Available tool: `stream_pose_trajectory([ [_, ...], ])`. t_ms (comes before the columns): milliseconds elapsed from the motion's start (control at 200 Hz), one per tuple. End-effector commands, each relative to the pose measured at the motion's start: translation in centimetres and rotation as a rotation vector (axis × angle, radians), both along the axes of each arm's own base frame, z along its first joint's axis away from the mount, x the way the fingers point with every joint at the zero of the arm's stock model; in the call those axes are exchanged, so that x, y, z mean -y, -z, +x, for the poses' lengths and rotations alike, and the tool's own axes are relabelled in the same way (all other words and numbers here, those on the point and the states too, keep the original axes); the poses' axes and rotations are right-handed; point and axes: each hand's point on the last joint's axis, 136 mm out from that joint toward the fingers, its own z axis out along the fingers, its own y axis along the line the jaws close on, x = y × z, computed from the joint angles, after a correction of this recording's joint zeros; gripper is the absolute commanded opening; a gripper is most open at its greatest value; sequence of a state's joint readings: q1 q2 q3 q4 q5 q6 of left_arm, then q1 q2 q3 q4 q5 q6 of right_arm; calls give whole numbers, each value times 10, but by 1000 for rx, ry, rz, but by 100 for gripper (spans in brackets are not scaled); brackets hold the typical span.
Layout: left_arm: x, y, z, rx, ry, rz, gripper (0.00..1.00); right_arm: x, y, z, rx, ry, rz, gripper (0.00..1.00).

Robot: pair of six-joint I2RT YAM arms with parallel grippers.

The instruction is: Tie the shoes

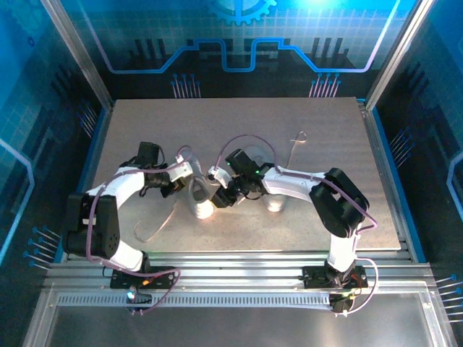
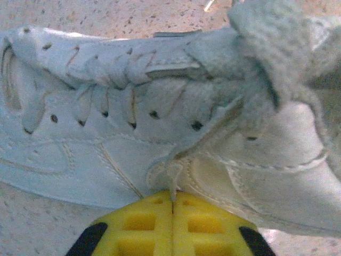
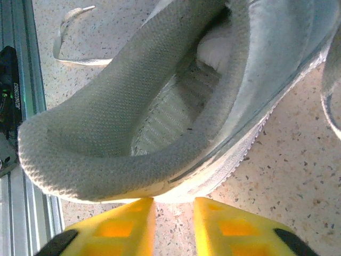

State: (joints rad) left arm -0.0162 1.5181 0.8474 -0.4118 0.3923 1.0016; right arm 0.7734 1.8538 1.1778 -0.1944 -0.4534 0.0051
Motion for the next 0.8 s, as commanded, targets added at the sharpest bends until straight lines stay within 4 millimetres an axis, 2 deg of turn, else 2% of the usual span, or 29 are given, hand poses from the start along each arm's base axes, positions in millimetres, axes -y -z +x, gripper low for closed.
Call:
stream_pose_trajectory([
  [0, 4, -10, 10, 45, 36, -29, 0, 15, -27, 25, 131, -2, 53, 33],
  [130, -5, -18, 7, 91, 17, -22, 0, 31, -31, 62, 249, 12, 3, 39],
  [285, -12, -28, -1, 133, 7, -5, 0, 17, -33, 88, 338, -75, 1, 44],
  [490, -10, -37, -5, 133, 4, -16, 0, -11, -24, 90, 407, -232, -11, 48],
  [795, -7, -49, -3, 136, 17, -30, 0, -33, -8, 83, 438, -323, -21, 47],
])
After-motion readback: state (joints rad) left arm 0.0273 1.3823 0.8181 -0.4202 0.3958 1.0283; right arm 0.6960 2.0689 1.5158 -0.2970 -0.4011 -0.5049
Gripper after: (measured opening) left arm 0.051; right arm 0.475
